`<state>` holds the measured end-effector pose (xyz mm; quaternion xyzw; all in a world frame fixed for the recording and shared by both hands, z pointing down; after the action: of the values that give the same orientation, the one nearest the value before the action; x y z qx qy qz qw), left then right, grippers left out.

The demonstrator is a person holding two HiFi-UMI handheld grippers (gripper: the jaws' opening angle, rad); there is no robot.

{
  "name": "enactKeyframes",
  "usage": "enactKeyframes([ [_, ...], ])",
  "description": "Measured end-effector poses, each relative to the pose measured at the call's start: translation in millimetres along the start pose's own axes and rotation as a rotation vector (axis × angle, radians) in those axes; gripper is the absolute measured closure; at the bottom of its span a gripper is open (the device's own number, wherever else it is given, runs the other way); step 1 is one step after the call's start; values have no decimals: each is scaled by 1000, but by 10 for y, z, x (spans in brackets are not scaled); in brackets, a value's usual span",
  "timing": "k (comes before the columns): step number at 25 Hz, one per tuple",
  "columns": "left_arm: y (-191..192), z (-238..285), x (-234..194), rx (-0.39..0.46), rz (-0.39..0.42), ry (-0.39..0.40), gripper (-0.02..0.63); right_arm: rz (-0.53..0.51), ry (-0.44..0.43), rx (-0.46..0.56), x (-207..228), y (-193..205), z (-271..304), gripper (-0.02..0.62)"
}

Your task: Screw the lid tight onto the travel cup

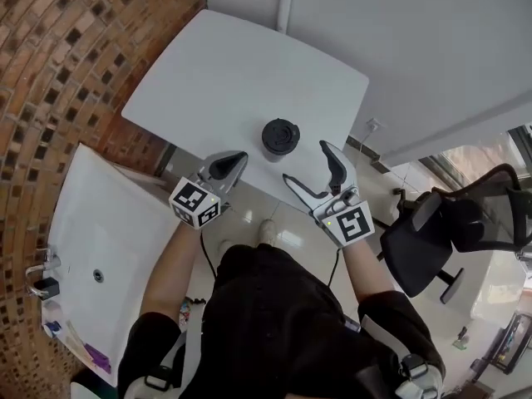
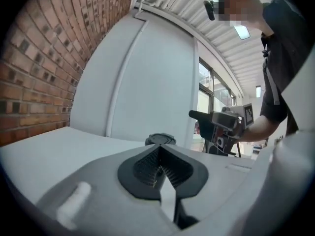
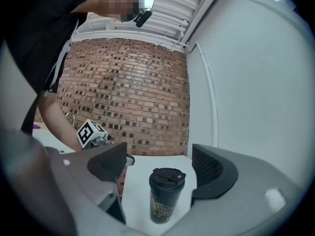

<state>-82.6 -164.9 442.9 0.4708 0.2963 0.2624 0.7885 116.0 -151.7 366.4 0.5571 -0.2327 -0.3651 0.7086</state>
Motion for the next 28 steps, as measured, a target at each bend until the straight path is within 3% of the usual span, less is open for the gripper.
enactKeyframes([
  [5, -103, -358, 353, 68, 23, 81, 604, 7, 0, -19, -369, -62, -297, 227],
  [9, -59, -805, 604, 94, 62, 87, 603, 57, 5, 2, -794, -95, -549, 293],
  [12, 66, -1243, 753, 118, 61, 108, 603, 116, 35, 26, -1194, -112, -741, 311],
  [19, 249, -1916, 1030, 105, 106, 132, 603, 99, 99, 52, -1995, -287, -1100, 334],
  [22, 230, -2112, 1218, 119, 125, 170, 603, 111, 101, 67, -2199, -337, -1274, 344],
  [26, 151, -2270, 1446, 137, 147, 288, 603, 128, 55, 66, -2235, -358, -1478, 354],
  [28, 155, -2277, 1497, 121, 177, 288, 603, 119, 56, 73, -2172, -388, -1570, 357],
])
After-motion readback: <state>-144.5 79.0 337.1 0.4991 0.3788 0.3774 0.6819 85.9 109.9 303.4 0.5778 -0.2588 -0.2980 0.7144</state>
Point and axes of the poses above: the fingertips, and each gripper's own axes: z forward along the fingers, x to its right, y out of its underside, the point moved 6 cm from there along -z, backward along the fingers, and after that the axes turned 15 degrees about -x, right-handed, at the moved point
